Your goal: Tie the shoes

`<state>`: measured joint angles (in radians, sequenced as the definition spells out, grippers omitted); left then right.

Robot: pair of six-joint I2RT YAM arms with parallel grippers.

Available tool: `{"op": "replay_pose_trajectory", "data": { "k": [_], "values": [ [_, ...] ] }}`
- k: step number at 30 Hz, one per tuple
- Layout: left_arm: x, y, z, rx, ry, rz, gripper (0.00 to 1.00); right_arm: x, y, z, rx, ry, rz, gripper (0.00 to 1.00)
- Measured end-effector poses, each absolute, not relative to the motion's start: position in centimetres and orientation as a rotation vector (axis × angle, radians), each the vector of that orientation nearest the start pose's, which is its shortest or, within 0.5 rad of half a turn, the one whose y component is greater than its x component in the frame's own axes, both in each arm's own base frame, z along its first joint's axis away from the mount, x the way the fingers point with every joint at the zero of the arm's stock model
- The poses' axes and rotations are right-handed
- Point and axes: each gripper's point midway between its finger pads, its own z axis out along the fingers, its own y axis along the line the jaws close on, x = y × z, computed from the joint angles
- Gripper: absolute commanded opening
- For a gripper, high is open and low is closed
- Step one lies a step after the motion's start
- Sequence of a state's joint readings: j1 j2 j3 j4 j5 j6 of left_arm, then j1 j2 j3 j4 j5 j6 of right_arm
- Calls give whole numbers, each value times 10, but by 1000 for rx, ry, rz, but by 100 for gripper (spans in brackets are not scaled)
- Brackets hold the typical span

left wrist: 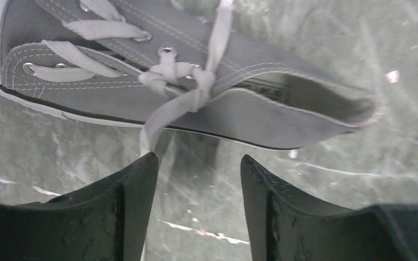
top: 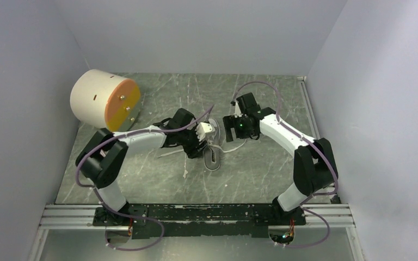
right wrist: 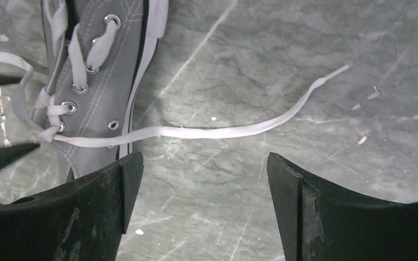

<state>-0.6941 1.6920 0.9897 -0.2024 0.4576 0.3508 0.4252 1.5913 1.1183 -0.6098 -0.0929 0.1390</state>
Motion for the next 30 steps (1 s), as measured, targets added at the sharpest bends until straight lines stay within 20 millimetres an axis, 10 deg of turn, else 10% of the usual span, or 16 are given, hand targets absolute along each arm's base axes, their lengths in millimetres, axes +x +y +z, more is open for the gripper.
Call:
{"op": "replay_pose_trajectory", "data": {
  "k": [12,23,30],
  "values": [
    [283,-301,20,1486,2013,-621,35,303,150,71,-377,2679,278,89],
    [283,-284,49,1345,2016,-615,56,307,112,63,-53,2731,373,83],
    [291,-290,30,1342,2057,-615,52,310,114,55,12,2769,411,80]
  ]
}}
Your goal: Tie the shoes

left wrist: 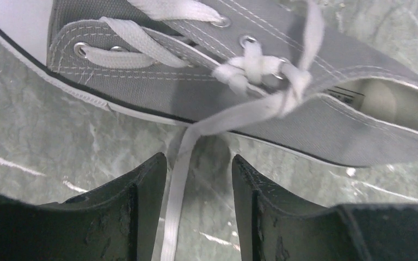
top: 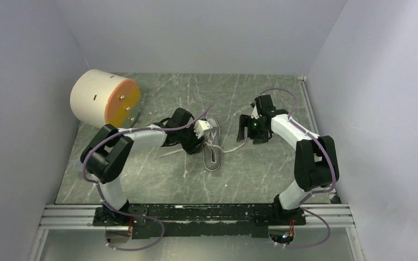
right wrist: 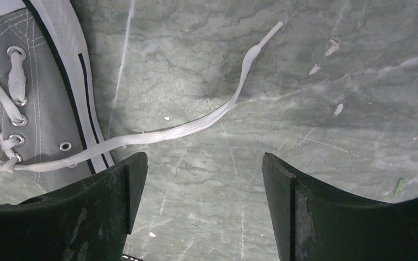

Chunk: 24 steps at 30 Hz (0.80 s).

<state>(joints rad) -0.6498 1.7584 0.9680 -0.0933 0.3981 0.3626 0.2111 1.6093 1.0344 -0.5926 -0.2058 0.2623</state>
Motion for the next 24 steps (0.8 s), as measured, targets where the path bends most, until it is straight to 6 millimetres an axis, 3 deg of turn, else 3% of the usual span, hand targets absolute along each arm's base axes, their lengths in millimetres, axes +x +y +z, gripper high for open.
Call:
{"op": "replay_pose_trajectory", "data": {
  "k": [3,7,11,18,24],
  "values": [
    [296,-295,17,1355,2074,-612,49,312,115,53,25,2776,411,80],
    [303,-309,16,1367,2036,-603,35,313,111,52,85,2785,374,78],
    [305,-311,16,1351,2042,-567,6,316,105,50,171,2800,316,79],
    [299,-298,20,1324,2072,-514,5,325,107,47,275,2810,259,79],
    [296,-302,47,1245,2060,-548,5,332,130,26,271,2868,112,76]
  ]
}}
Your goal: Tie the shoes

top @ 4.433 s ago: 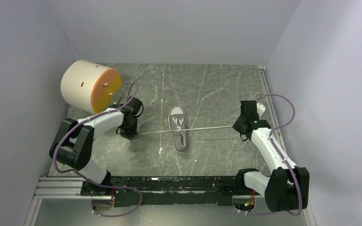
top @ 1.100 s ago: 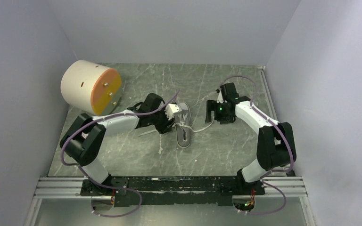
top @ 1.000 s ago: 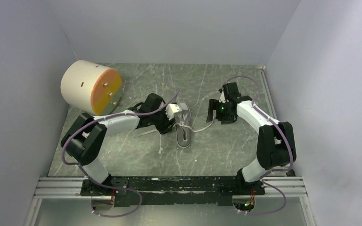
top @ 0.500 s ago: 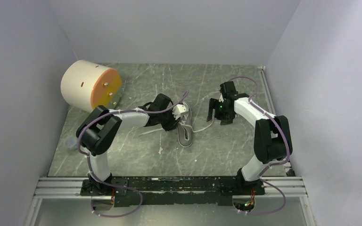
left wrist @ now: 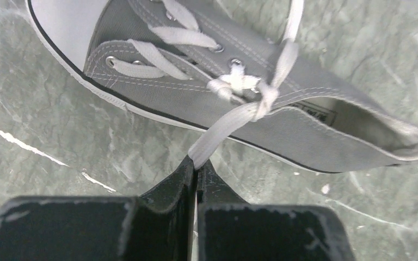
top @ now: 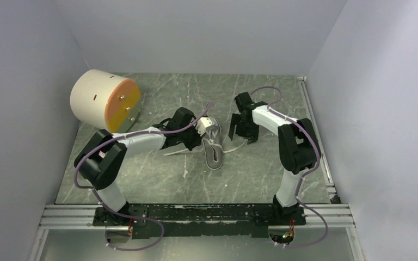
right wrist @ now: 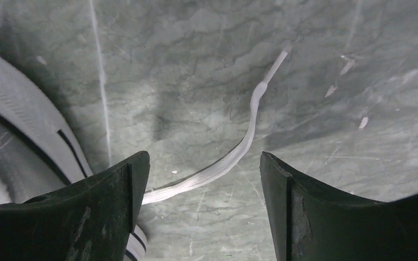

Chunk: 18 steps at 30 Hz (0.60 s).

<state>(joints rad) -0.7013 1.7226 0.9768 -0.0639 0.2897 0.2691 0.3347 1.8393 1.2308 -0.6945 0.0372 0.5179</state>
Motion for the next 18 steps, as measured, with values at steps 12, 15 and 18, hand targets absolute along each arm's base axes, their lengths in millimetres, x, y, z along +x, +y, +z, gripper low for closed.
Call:
{"op": "replay_pose_trajectory", "data": {
  "k": [12,15,18],
  "values": [
    [277,-315,70,1145,2015,-638,5,319,117,10,433,2832,-91,55],
    [275,-316,71,1146,2004,-641,5,324,117,11,463,2804,-83,45],
    [276,-317,73,1157,1980,-639,5,332,114,11,493,2769,-93,12]
  ]
}}
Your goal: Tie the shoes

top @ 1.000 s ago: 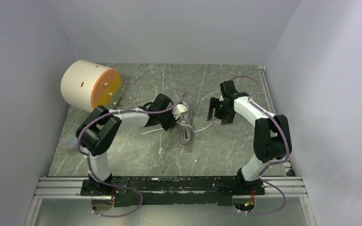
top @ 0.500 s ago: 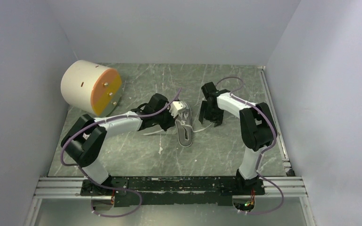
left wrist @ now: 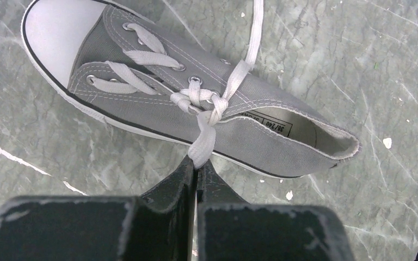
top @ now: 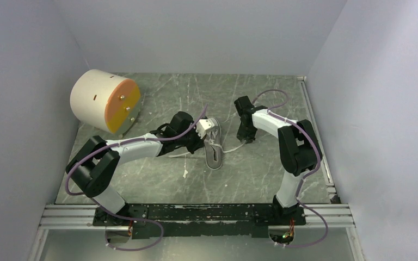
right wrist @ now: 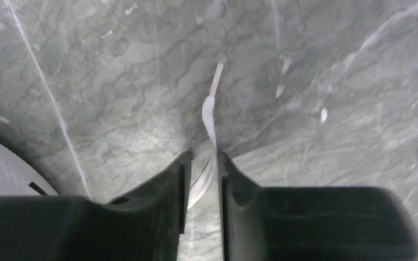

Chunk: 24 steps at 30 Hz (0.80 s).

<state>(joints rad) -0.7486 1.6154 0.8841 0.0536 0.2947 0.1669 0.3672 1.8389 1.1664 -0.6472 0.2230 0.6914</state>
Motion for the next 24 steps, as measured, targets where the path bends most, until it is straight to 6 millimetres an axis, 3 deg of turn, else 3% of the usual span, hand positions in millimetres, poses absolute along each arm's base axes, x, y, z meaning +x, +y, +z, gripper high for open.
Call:
{"op": "replay_pose_trajectory", "data": {
  "k": [1,7,10,13,17,20,24],
  "values": [
    [276,-318,74,1166,1968,-640,5,334,113,12,503,2755,-95,0],
    [273,-320,73,1251,1891,-648,5,343,112,16,478,2713,-40,0],
    [274,-324,75,1273,1845,-653,5,349,124,38,384,2679,100,0],
    [273,-326,77,1275,1807,-666,5,360,154,77,242,2591,357,0],
    [271,-326,79,1269,1781,-674,5,366,213,125,3,2473,794,0],
    [269,-324,79,1267,1758,-674,5,356,252,138,-137,2428,1042,0],
    [267,-324,78,1279,1732,-678,5,341,305,148,-333,2419,1239,0]
  ]
}}
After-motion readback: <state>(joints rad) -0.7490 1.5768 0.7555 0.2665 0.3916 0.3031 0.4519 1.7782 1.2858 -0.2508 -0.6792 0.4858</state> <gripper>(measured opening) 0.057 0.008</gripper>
